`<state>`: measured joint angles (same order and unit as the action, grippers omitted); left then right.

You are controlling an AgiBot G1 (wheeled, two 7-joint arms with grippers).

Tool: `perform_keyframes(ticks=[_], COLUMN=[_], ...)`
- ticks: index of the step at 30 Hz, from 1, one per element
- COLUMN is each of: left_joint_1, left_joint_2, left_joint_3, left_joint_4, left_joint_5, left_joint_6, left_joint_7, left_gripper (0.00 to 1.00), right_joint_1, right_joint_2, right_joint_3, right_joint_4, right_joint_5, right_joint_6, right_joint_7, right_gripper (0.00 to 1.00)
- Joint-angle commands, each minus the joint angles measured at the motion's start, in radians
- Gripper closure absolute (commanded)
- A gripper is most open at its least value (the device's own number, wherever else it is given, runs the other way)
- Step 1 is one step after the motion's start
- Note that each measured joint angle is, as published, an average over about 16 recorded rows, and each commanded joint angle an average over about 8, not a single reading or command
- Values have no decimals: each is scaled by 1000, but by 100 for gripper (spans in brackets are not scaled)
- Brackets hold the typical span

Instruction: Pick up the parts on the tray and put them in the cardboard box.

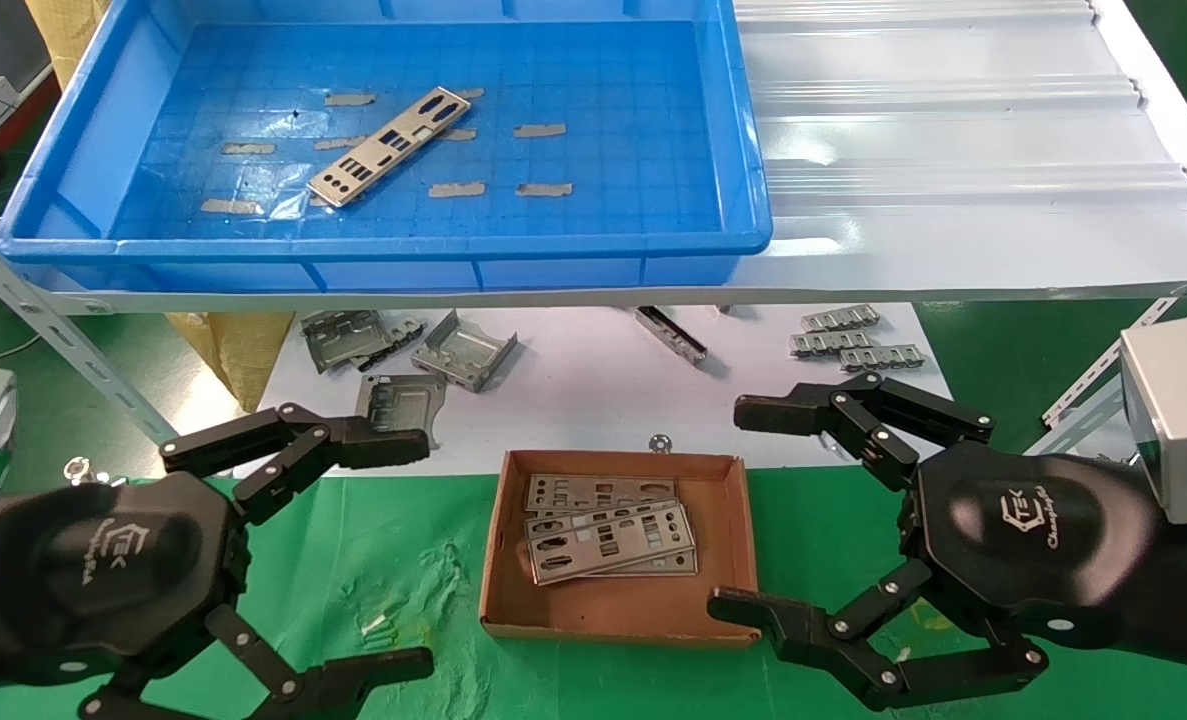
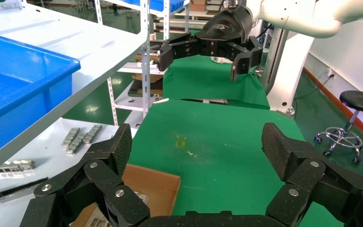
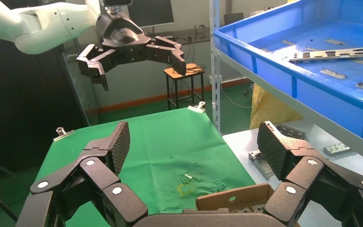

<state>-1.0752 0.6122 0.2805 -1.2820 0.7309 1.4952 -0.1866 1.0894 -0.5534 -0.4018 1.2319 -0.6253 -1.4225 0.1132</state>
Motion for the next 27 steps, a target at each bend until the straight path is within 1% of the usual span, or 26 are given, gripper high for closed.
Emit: perform_keyframes(ticks=[1,27], left_joint_1=[0,0], left_joint_2=[0,0], left_joint_3=[0,0], left_joint_4=[0,0], left_joint_5=[0,0], left_joint_6=[0,0], left_joint_7=[0,0], left_gripper=[0,0], right_joint_1=[0,0], right_joint_2=[0,0], right_joint_3=[0,0], right_joint_4=[0,0], right_joint_5=[0,0], right_joint_6=[0,0], right_joint_7=[0,0], right_gripper=[0,0])
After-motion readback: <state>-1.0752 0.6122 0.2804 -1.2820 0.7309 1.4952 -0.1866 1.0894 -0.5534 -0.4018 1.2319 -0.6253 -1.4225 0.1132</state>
